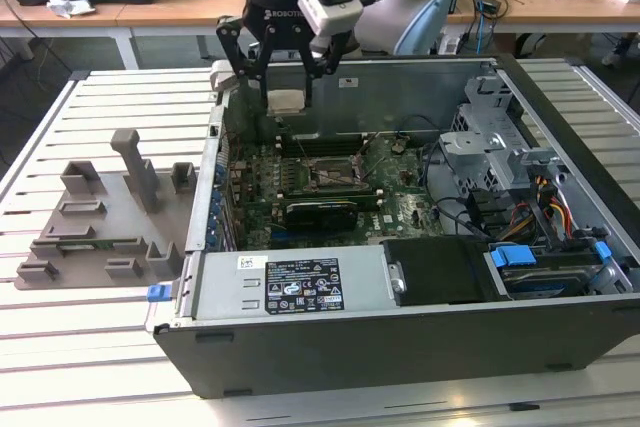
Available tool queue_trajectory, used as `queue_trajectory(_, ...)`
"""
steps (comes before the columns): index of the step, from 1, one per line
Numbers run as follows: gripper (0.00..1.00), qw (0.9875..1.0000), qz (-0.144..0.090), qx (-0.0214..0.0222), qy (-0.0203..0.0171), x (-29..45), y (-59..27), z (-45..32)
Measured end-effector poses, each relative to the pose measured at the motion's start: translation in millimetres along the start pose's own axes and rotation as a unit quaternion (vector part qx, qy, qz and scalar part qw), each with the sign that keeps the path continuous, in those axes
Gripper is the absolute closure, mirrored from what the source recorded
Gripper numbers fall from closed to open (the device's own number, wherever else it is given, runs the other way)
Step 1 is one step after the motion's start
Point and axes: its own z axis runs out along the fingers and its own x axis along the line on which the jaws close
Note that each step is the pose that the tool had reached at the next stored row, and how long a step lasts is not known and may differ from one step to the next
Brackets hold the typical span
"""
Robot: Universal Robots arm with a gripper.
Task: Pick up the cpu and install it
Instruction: 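Pick up the cpu and move it towards the insertion slot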
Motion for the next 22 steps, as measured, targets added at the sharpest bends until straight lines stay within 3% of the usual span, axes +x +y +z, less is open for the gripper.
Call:
queue_trajectory(8,0.45,1.0000,0.000,0.0001,0.0016,-27.9,4.8,14.4)
queue_trajectory(9,0.45,1.0000,0.000,0.0002,0.0020,-34.1,6.3,17.9)
queue_trajectory(11,0.45,1.0000,0.000,0.0011,0.0026,-53.3,11.6,26.6)
queue_trajectory(13,0.45,1.0000,0.000,0.0014,0.0027,-63.8,13.7,33.6)
queue_trajectory(16,0.45,1.0000,0.000,0.0017,0.0028,-71.5,16.1,43.7)
queue_trajectory(22,0.45,1.0000,0.000,0.0019,0.0029,-72.9,18.5,55.6)
